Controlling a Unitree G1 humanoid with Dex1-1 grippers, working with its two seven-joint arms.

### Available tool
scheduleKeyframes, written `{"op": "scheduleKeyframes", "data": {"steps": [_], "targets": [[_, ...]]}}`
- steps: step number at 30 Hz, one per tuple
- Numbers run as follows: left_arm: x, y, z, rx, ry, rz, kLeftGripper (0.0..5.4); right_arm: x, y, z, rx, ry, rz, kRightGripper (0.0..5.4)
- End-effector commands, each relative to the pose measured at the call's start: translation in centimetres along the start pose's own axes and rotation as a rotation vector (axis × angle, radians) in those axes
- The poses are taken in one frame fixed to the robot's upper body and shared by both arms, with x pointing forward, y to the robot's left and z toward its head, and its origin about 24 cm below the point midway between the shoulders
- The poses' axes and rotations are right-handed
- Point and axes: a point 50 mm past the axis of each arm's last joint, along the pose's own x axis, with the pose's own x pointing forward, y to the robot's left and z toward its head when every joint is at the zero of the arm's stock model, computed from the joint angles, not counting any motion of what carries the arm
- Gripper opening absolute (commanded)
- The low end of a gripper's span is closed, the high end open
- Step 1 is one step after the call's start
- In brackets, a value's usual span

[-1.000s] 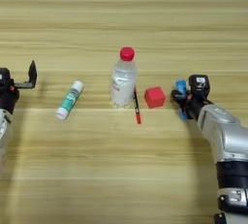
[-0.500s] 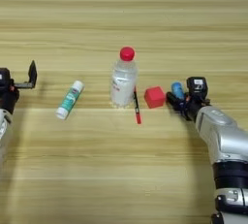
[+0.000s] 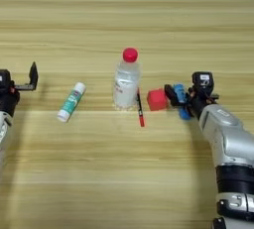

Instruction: Move the objects on the table

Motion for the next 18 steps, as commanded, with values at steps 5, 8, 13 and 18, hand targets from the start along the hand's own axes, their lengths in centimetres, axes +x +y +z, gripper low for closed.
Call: {"op": "scheduleKeyframes", "data": {"steps": [5,8,13,18], "targets": [[0.2,-0.1,0.1,0.006,0.003,-0.010,5.40,-0.2,0.6,1.5,-0.015,-0.101,0.026,5.37],[0.2,-0.1,0.1,0.006,0.002,-0.010,5.40,-0.2,0.7,1.7,-0.015,-0.117,0.029,5.37],[0.2,-0.1,0.1,0.005,0.000,-0.010,5.40,-0.4,0.8,2.6,-0.055,-0.197,0.023,5.37],[0.2,-0.3,0.3,-0.015,-0.017,-0.016,5.40,-0.6,1.5,3.6,-0.099,-0.322,0.034,5.37]]}}
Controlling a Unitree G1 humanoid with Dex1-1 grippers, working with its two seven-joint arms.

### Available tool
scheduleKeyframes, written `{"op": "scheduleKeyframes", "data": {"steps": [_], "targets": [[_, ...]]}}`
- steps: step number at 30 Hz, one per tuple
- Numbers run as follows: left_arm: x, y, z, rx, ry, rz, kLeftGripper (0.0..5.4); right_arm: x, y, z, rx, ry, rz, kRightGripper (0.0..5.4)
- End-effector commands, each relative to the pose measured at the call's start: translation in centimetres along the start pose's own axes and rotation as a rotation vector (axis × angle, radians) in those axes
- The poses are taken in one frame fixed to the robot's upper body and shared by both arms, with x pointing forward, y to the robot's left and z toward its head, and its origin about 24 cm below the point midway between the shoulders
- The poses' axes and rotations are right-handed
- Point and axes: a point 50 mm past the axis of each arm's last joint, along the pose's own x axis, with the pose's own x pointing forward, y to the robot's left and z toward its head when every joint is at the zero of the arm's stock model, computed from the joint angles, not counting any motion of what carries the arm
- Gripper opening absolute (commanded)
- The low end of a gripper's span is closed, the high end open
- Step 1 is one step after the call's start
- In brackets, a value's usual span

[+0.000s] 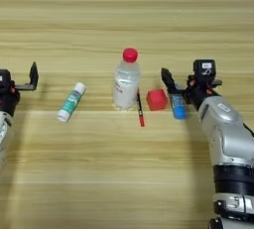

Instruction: Move the objects on the table

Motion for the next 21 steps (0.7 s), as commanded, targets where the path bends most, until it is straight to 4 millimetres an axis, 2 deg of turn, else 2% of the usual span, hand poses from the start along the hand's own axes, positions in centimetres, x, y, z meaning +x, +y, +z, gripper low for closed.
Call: {"op": "scheduleKeyframes", "data": {"steps": [1,13,21], "targets": [[0.2,-0.3,0.4,-0.016,-0.020,-0.017,5.40,-0.1,0.7,1.1,-0.046,-0.111,0.012,5.37],[0.3,0.1,-0.4,0.006,0.022,-0.007,5.40,-3.4,1.5,2.7,-0.081,-0.244,0.095,5.37],[0.4,0.3,-0.4,0.007,0.021,0.000,5.40,-4.9,3.6,4.3,-0.105,-0.287,0.266,5.37]]}}
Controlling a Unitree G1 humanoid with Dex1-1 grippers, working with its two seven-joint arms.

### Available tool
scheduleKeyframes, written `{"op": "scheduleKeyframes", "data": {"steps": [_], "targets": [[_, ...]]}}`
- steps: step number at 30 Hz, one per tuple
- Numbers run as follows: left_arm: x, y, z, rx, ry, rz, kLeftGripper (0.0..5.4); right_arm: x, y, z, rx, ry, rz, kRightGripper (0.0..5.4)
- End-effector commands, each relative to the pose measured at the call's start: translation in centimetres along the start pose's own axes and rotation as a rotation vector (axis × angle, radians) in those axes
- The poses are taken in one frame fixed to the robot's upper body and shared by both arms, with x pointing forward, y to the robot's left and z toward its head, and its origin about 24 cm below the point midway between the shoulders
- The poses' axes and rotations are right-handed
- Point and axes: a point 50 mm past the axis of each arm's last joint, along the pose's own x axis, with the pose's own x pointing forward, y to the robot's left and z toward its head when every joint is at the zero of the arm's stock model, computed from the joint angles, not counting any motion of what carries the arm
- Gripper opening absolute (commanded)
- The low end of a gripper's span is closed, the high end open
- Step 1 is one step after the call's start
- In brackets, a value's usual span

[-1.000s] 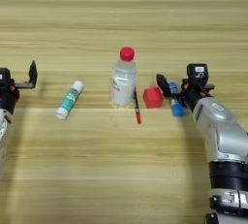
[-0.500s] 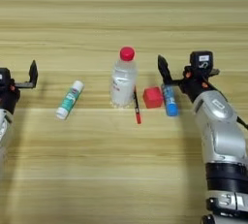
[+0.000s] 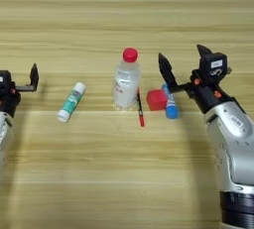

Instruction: Move the objects on the table

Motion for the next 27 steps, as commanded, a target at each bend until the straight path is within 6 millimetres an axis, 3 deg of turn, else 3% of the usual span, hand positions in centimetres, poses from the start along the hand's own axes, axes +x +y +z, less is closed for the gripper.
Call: {"op": "scheduleKeyframes", "data": {"steps": [1,13,27], "targets": [[0.2,0.2,0.0,0.018,0.002,-0.001,5.40,-0.4,0.9,0.7,0.025,0.002,0.102,5.37],[0.3,0.2,0.0,0.016,0.002,-0.001,5.40,-1.1,3.0,0.3,0.035,0.095,0.328,5.37],[0.3,0.1,0.1,0.010,0.000,-0.005,5.40,0.6,3.3,-1.5,0.031,0.142,0.324,5.37]]}}
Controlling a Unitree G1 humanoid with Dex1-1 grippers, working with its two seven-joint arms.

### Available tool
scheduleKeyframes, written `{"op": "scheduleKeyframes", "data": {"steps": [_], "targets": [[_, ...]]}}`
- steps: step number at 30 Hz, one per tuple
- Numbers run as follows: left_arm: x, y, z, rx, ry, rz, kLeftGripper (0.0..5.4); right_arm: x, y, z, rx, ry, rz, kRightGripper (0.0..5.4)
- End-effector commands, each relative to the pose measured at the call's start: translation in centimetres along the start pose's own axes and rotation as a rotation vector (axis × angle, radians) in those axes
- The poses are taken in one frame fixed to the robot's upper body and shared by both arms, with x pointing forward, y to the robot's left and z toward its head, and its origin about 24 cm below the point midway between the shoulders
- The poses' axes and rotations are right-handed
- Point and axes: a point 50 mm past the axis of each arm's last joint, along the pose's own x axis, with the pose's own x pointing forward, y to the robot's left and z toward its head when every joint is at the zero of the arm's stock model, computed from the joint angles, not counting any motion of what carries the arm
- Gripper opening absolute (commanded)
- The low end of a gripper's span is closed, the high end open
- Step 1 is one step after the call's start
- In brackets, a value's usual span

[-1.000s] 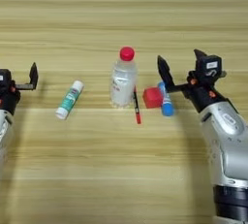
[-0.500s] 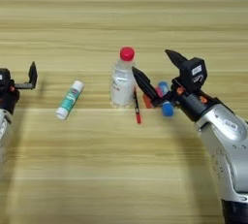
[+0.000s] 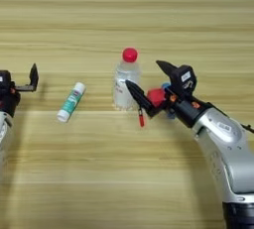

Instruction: Move the objects on the table

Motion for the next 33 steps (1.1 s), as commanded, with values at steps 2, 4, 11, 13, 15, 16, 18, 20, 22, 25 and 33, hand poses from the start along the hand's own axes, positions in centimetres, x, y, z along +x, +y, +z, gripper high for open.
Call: {"op": "scheduleKeyframes", "data": {"steps": [2,4,11,13,15,16,18,20,22,25,33], "targets": [[0.3,-0.1,0.2,0.009,-0.007,-0.007,5.40,0.8,-0.3,-0.4,-0.004,0.009,-0.004,5.37],[0.3,-0.1,0.2,0.008,-0.007,-0.007,5.40,1.0,-0.4,-0.6,0.002,0.013,0.000,5.37],[0.2,-0.1,0.2,0.009,-0.008,-0.009,5.40,2.0,-0.4,-1.5,0.011,0.043,0.036,5.37],[0.2,-0.1,0.2,0.008,-0.008,-0.008,5.40,2.2,-0.4,-1.6,0.012,0.045,0.041,5.37],[0.2,-0.1,0.2,0.008,-0.008,-0.008,5.40,2.3,-0.4,-1.7,0.013,0.047,0.044,5.37],[0.2,-0.2,0.2,0.008,-0.008,-0.008,5.40,2.4,-0.4,-1.8,0.014,0.048,0.045,5.37],[0.2,-0.2,0.2,0.008,-0.009,-0.009,5.40,2.4,-0.5,-1.8,0.014,0.048,0.046,5.37],[0.2,-0.2,0.2,0.008,-0.009,-0.009,5.40,2.4,-0.5,-1.8,0.014,0.047,0.047,5.37],[0.2,-0.2,0.2,0.008,-0.009,-0.009,5.40,2.4,-0.5,-1.8,0.014,0.047,0.047,5.37],[0.2,-0.2,0.2,0.009,-0.009,-0.011,5.40,2.7,-0.7,-2.1,0.019,0.055,0.044,5.37],[0.2,-0.2,0.2,0.009,-0.009,-0.009,5.40,2.9,-0.6,-2.5,0.019,0.061,0.053,5.37]]}}
